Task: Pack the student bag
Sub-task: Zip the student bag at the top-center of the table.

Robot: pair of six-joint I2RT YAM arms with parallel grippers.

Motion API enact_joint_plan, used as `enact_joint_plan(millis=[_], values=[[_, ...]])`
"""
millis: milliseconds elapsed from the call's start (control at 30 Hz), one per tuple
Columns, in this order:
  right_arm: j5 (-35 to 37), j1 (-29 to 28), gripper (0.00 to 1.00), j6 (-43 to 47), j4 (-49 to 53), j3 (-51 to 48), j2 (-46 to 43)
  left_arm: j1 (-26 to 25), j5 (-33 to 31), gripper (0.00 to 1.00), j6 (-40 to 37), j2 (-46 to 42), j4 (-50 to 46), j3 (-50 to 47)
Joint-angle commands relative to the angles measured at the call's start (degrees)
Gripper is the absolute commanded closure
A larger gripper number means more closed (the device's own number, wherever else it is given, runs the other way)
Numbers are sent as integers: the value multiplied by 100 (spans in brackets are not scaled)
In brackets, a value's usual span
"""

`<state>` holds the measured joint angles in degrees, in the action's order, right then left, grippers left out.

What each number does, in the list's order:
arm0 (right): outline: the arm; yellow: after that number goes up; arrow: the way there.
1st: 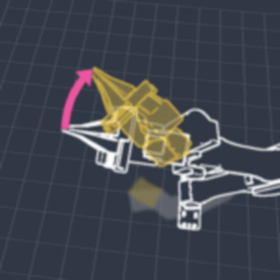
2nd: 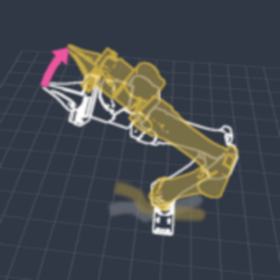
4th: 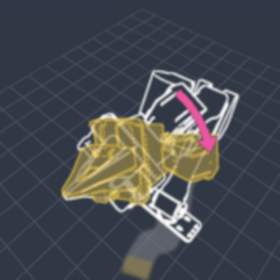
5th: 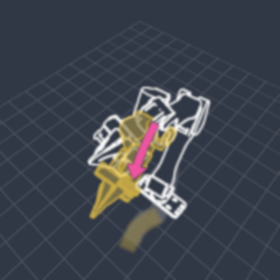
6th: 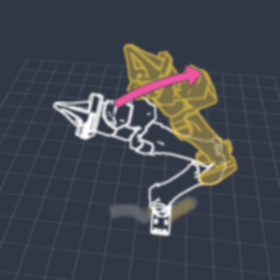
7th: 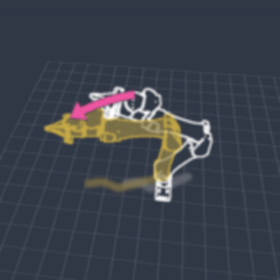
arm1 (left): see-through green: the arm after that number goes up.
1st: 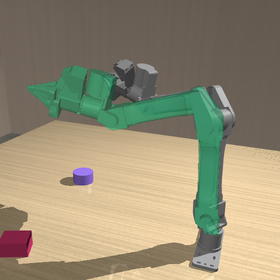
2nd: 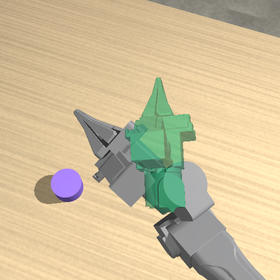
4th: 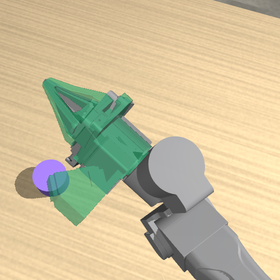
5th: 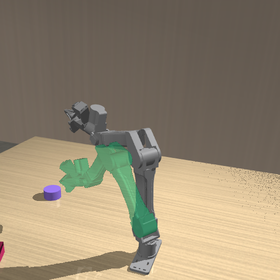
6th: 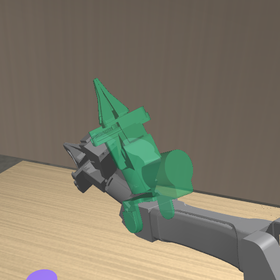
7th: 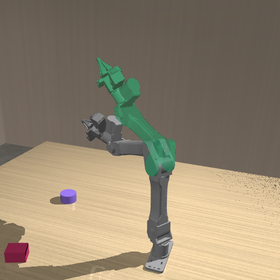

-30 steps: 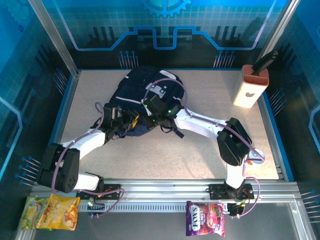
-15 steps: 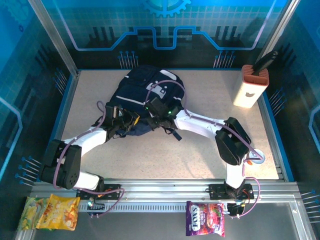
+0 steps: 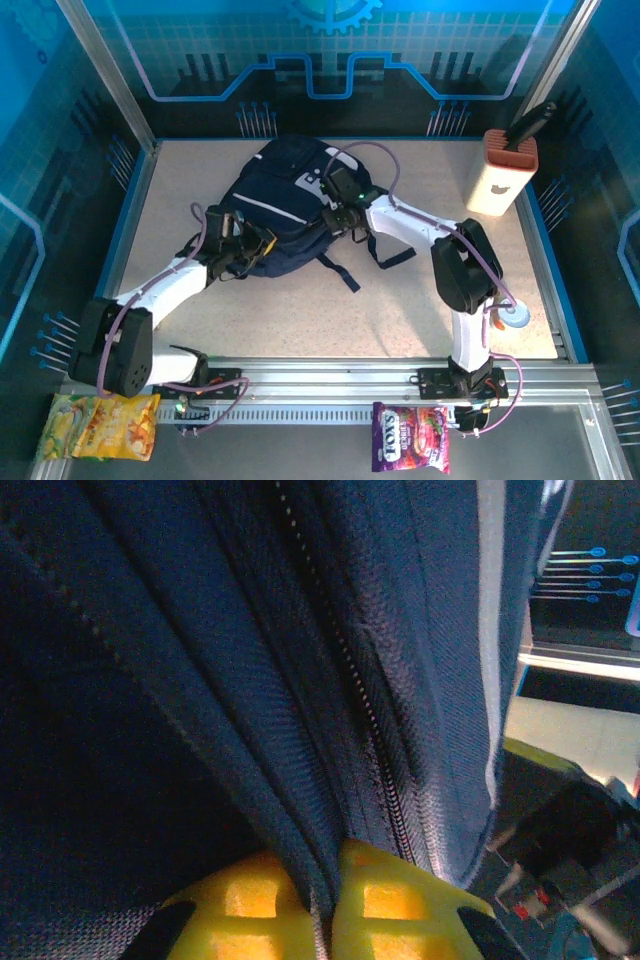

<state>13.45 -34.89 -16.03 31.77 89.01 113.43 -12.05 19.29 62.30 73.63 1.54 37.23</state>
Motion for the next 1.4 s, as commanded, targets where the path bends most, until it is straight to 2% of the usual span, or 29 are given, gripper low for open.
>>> enact_joint_plan(millis=[0,167,233,400,467,633,800,1067,1233,1367], values=[[104,457,99,-448,443,321,224,-16,471,100,-357,-396,-448,-117],[-304,733,93,-752,453,350,247,-75,570,100,-393,-415,-429,-190],[-426,753,87,-834,446,314,119,-108,546,100,-403,-402,-343,-208],[-1218,602,51,-1015,-470,-574,-885,-289,562,100,-436,-199,-137,-122],[-1618,547,43,-1156,-911,-918,-1205,-366,568,100,-459,-101,-102,-62],[-2413,322,32,-1434,-1835,-1433,-1397,-555,542,100,-488,67,-5,50],[-2368,242,29,-1643,-1900,-1296,-1094,-705,466,100,-587,165,-70,157],[-2795,222,27,-1776,-1767,-882,-523,-805,453,97,-574,271,23,171],[-2755,163,23,-1849,-1611,-938,-478,-823,474,95,-566,366,84,208],[-3114,109,21,-1784,-1619,-1099,-577,-829,510,93,-570,449,127,247]])
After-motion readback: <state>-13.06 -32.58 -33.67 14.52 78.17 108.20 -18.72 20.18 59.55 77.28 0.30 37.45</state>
